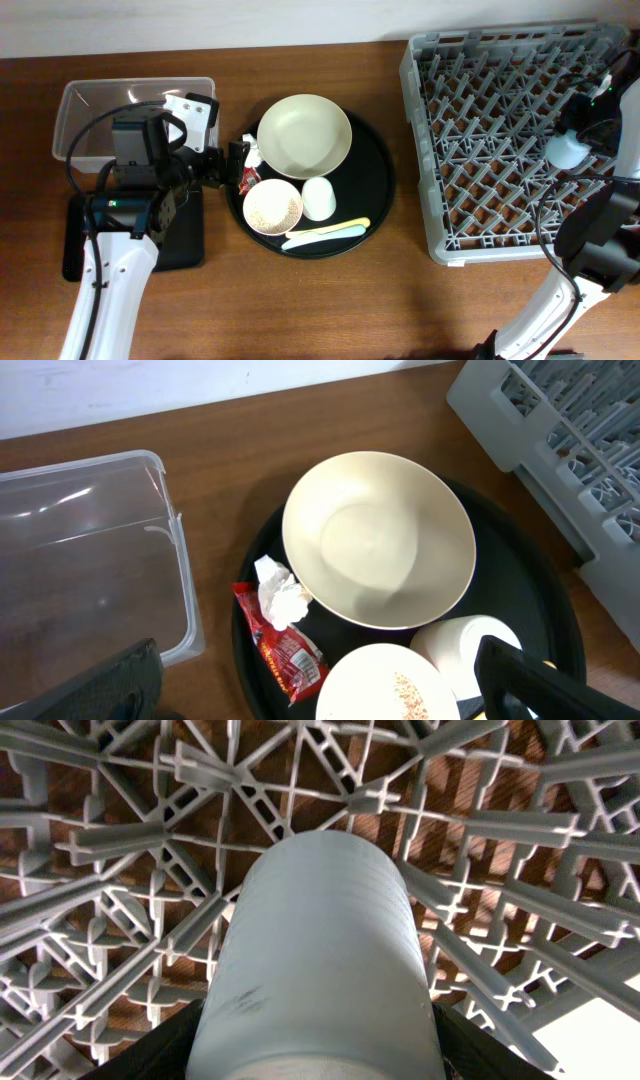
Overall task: Sort waste into correct bins and load items into the dishwasher rack
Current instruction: 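Carry the light-blue cup right and lower it into the dish rack, then release the cup in the rack and move right gripper to white cup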
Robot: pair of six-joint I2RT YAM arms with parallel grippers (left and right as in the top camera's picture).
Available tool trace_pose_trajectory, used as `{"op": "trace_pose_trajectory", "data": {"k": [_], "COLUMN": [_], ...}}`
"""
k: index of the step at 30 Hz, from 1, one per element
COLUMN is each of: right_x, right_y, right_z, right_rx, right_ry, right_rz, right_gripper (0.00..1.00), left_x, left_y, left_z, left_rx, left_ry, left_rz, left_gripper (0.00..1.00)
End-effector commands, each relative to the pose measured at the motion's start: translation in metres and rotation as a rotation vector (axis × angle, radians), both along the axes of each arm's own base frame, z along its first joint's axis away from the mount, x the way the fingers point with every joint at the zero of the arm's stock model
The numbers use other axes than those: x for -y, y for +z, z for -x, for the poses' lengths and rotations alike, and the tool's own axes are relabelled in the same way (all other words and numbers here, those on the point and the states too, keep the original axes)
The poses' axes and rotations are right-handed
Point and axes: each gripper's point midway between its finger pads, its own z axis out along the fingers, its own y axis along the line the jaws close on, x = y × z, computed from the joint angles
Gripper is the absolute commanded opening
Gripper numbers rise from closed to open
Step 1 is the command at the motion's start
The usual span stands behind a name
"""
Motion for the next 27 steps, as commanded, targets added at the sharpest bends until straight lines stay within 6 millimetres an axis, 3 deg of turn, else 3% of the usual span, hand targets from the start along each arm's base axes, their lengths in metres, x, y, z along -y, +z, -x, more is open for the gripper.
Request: {"op": "trace_pose_trajectory", "data": {"k": [1, 14, 16, 20, 24, 27], "right_x": [-0.003, 0.001, 0.001, 0.001, 0.0, -0.005], "right_y": [-0.007, -0.008, -0.011, -0.013, -0.013, 0.001], "right_z": [-0.003, -0.011, -0.011, -0.011, -0.009, -0.008], "right_rx": [0.007, 0.036, 0.03, 0.024, 0.017, 0.039], "right_ry": [0.009, 0.01, 0.01, 0.01, 0.01, 0.022], "right_rz": [-0.02, -0.007, -0.01, -0.013, -0.017, -0.032], "right_gripper": [0.65, 0.67, 0.77, 0.84, 0.84, 0.9], "left_x": [0.004, 0.005, 0.005, 0.005, 0.005, 0.005], "left_y": [0.007, 0.007, 0.007, 0.007, 0.007, 0.007], "left_z": [-0.002, -0.002, -0.002, -0.002, -0.002, -0.002], "left_rx": [0.012, 0.012, 0.011, 0.011, 0.011, 0.012], "left_ry": [-0.016, -0.019, -0.019, -0.019, -0.019, -0.019], "left_rz": [0.014, 0.016, 0.016, 0.016, 0.016, 0.016], "left_gripper": [1.0, 1.0, 1.0, 1.0, 1.0, 1.0]}}
